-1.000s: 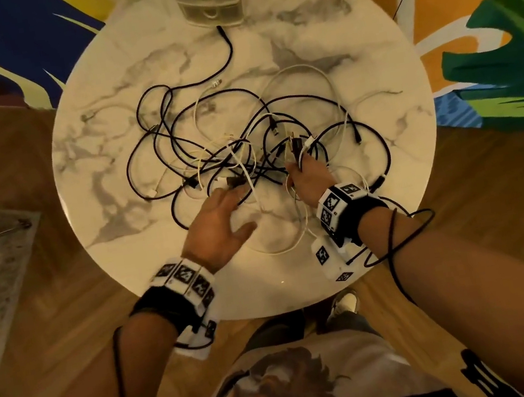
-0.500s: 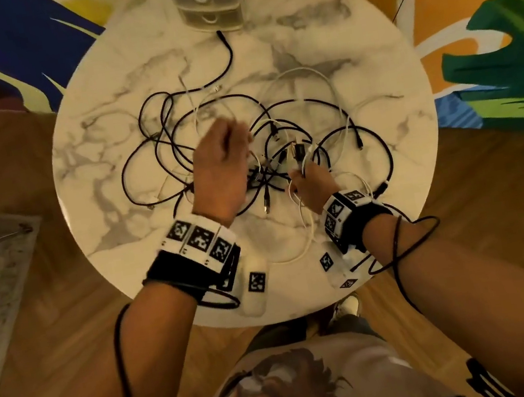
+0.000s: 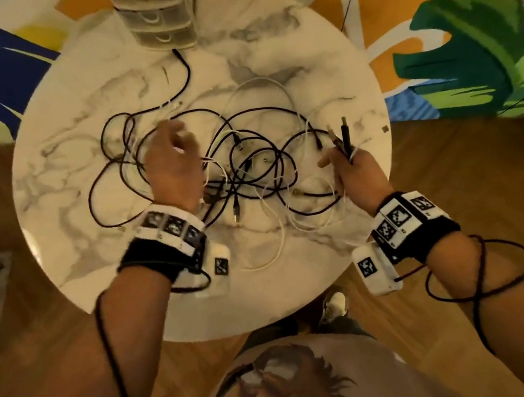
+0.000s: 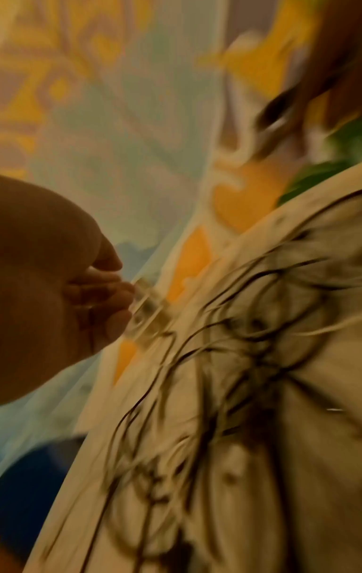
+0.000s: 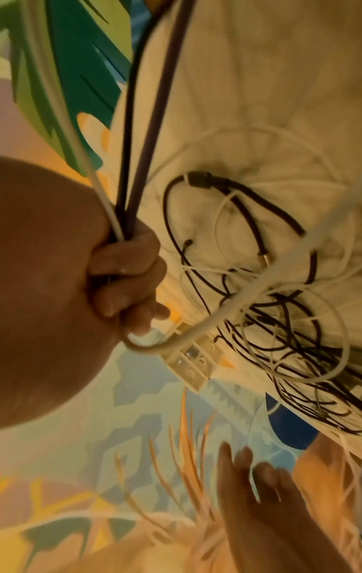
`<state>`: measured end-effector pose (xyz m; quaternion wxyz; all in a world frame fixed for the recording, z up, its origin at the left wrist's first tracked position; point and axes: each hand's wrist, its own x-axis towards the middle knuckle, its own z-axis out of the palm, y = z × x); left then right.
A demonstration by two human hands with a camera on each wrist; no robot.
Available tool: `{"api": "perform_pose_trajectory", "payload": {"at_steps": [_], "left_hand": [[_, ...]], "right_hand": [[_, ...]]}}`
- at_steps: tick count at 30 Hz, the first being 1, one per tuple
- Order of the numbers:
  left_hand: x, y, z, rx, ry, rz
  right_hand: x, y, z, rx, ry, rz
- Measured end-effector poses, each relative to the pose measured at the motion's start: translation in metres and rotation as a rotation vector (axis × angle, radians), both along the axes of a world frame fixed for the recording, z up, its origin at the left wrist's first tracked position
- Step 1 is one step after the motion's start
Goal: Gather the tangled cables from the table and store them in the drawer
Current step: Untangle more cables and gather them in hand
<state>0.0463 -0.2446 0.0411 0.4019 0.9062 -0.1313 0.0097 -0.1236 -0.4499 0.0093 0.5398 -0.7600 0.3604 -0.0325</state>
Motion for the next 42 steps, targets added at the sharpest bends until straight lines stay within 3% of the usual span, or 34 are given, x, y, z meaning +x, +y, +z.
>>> {"api": "perform_pose_trajectory", "payload": {"at_steps": [3, 6, 8, 11, 13, 15, 17, 19, 23, 25, 28, 34, 39, 42], "left_hand": [[-0.063, -0.030, -0.024, 0.269, 0.106, -0.429], [-0.079, -0.034, -0.044, 0.567, 0.375, -0.501], [-0.083, -0.032, -0.048, 0.698, 0.419, -0.536], [-0.088, -0.034, -0.034, 0.570, 0.251, -0.539], [-0.098, -0.046, -0.013, 0.451, 0.043, -0.647], [-0.112, -0.064, 0.010, 0.458, -0.144, -0.756], [-0.130, -0.079, 0.021, 0.481, -0.271, -0.811], [-0.138, -0.084, 0.017, 0.466, -0.287, -0.788], [-0.134, -0.069, -0.024, 0.453, -0.117, -0.837], [-0.123, -0.054, -0.051, 0.591, -0.052, -0.856], [-0.087, -0.028, -0.076, 0.827, 0.026, -0.774], [-0.052, -0.006, -0.085, 0.902, 0.058, -0.650], [-0.043, 0.006, -0.080, 1.027, 0.127, -0.576], [-0.048, -0.010, -0.061, 1.022, 0.102, -0.527]], "right_hand": [[-0.016, -0.007, 0.005, -0.022, 0.039, 0.004], [-0.033, -0.011, 0.009, -0.025, 0.051, -0.017], [-0.043, -0.016, 0.012, -0.035, 0.044, -0.046], [-0.055, -0.021, 0.023, -0.063, 0.048, -0.039], [-0.054, -0.016, 0.034, -0.028, 0.073, 0.022], [-0.047, -0.006, 0.043, 0.069, 0.108, 0.068], [-0.040, 0.003, 0.044, 0.189, 0.094, -0.011], [-0.039, 0.003, 0.038, 0.208, 0.075, -0.091], [-0.047, -0.006, 0.026, 0.153, 0.086, -0.085], [-0.049, -0.011, 0.029, 0.160, 0.085, -0.130], [-0.050, -0.025, 0.046, 0.250, -0.034, -0.404], [-0.062, -0.062, 0.069, 0.395, -0.330, -0.812], [-0.082, -0.081, 0.079, 0.450, -0.489, -0.930], [-0.092, -0.093, 0.083, 0.540, -0.544, -0.867]]}}
